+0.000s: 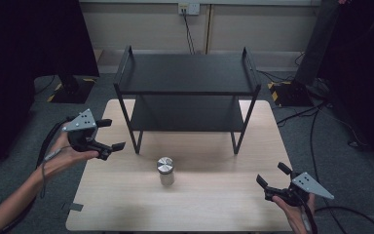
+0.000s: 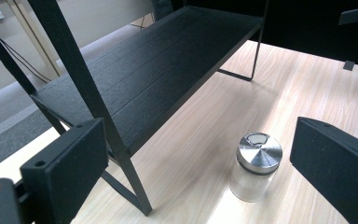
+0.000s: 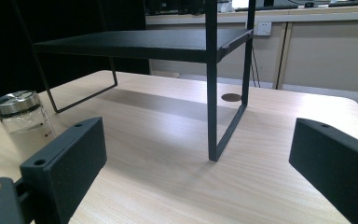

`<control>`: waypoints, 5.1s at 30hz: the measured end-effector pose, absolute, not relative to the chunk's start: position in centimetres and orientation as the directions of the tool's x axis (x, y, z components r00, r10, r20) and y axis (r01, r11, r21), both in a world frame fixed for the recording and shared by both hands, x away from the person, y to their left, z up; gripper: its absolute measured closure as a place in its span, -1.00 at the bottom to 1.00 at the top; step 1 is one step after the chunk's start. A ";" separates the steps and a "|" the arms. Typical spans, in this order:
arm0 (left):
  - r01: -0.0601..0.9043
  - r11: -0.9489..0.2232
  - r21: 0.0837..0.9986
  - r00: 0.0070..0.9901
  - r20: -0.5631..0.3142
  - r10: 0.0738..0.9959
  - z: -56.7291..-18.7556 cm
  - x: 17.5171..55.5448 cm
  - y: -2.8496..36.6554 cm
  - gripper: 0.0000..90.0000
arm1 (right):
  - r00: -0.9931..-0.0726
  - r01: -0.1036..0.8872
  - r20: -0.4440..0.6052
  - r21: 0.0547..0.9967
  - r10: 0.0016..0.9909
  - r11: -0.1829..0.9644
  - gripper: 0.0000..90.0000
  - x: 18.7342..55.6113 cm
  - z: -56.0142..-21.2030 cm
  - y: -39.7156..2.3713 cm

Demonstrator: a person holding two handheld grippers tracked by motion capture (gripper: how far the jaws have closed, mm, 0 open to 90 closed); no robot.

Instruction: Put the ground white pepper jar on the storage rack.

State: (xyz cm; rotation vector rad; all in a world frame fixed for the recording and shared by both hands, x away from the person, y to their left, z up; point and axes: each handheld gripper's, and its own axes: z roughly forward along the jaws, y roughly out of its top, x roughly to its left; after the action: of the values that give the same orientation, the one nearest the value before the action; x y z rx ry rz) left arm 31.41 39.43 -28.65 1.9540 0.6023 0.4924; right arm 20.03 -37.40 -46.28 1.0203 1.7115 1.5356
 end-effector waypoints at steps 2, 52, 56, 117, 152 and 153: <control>0.202 -0.383 0.901 0.796 0.076 0.601 -28.8 31.5 39.4 -0.93 | -0.515 0.140 0.048 0.990 0.856 0.029 -0.92 20.0 -46.3 -37.4; 0.263 -0.456 0.850 0.883 -0.022 0.469 -36.4 36.6 32.2 -0.93 | -0.526 0.132 0.052 0.991 0.849 0.021 -0.91 20.0 -46.2 -37.5; 0.258 -0.462 0.849 0.886 -0.017 0.463 -36.9 36.6 31.7 -0.92 | -0.527 0.133 0.053 0.991 0.849 0.021 -0.91 20.1 -46.2 -37.5; 0.226 -0.508 0.831 0.924 -0.019 0.381 -40.9 38.7 27.9 -0.23 | -0.531 0.123 0.059 0.992 0.845 0.008 -0.91 20.2 -46.3 -37.5; 0.142 -0.441 0.886 0.864 0.107 0.492 -13.8 35.3 28.4 -0.23 | -0.533 0.121 0.068 0.993 0.843 -0.004 -0.91 20.1 -46.5 -37.5; 0.147 -0.434 0.889 0.859 0.103 0.502 -13.1 35.3 28.4 -0.23 | -0.534 0.120 0.068 0.993 0.843 -0.004 -0.91 20.1 -46.5 -37.5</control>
State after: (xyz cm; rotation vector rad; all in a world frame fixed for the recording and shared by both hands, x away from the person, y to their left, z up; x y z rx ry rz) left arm 35.27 28.44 -13.13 2.0062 0.4751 0.4343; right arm 20.13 -37.53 -46.47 1.0008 1.6921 1.5914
